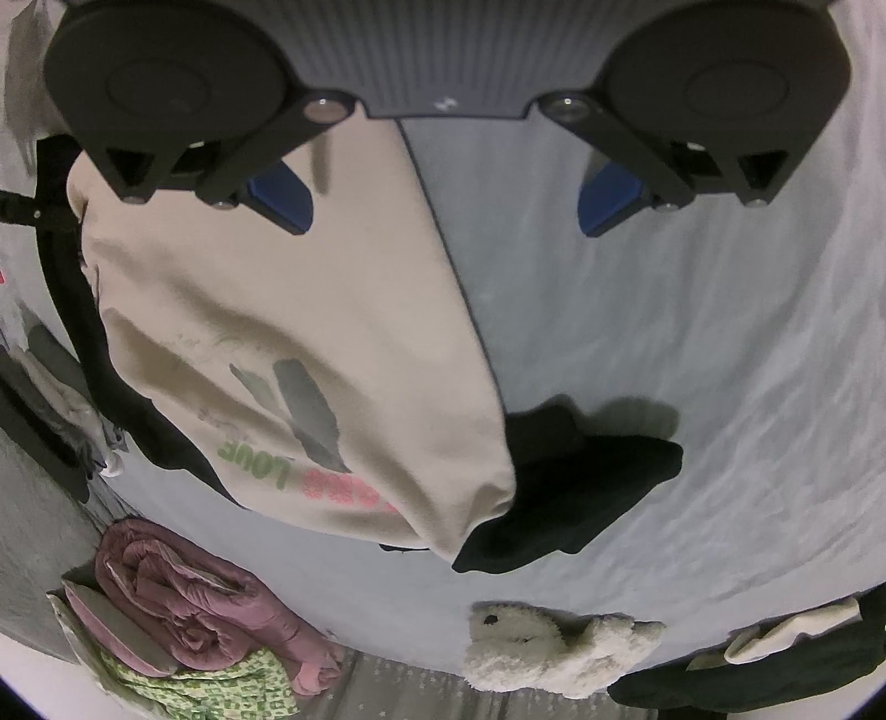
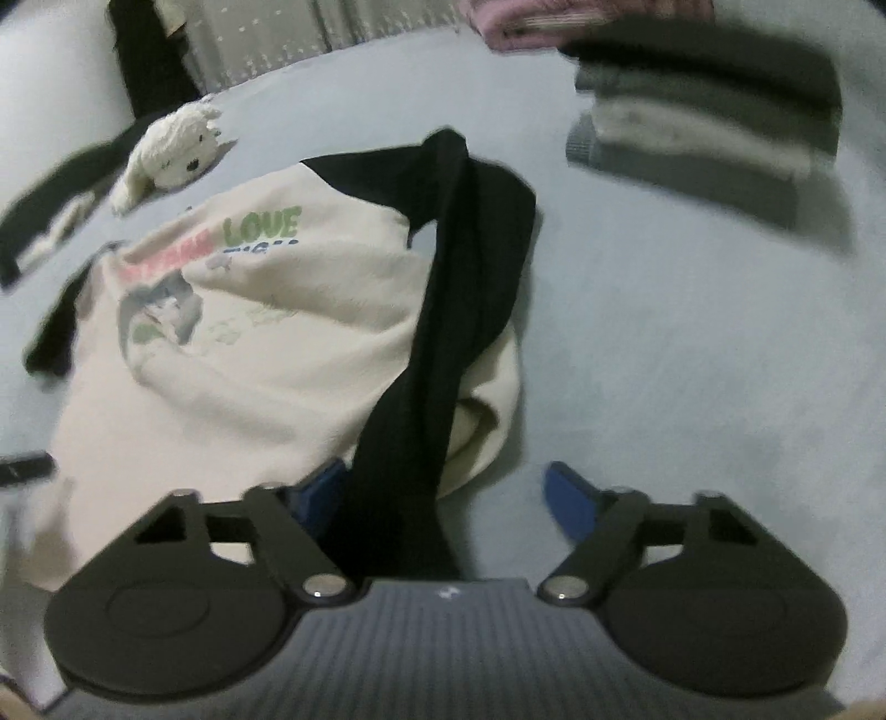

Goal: Fold clothes

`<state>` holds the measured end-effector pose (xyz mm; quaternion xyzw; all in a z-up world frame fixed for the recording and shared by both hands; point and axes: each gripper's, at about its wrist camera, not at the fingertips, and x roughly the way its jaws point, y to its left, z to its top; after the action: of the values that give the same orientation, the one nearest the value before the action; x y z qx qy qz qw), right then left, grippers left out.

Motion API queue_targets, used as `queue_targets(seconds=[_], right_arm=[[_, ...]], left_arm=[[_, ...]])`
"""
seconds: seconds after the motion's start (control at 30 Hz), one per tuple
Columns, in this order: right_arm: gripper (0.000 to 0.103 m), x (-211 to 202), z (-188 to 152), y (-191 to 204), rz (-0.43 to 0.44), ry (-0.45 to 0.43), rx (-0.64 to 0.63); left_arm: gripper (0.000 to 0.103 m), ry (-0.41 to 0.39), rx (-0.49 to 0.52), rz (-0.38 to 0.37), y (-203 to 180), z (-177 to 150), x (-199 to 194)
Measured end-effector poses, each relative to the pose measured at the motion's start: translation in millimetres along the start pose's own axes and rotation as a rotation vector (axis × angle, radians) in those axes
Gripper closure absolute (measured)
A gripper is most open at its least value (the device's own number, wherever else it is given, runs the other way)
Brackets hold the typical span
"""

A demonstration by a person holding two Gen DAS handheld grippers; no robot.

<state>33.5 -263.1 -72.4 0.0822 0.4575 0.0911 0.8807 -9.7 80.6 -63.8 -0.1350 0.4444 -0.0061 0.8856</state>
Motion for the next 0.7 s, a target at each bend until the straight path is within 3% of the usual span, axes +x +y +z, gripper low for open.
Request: queue_targets(seconds=[0.07, 0.27, 0.43, 0.7], right_arm=[[0.036, -0.8, 1.1, -3.5, 0.027, 0.008, 0.041], [0.072, -8.0, 1.4, -6.1, 0.11, 0.022, 0.106], [0.082, -14.7, 3.9, -6.5, 0.116, 0.009, 0.109], [0.085, -22.5, 8.2, -13.0, 0.07, -0.031, 0.104]], left_arm=[[0.001, 0.003, -0.014, -0.01, 1.7, 0.6, -0.8], [0.001, 0.011, -0.075, -0.038, 7.8, 3.1, -2.0], [0.001, 0.018, -0.115, -0.063, 9.1, 5.2, -3.1], [0.007, -0.007, -0.137, -0.079, 6.5, 7.9, -6.7]])
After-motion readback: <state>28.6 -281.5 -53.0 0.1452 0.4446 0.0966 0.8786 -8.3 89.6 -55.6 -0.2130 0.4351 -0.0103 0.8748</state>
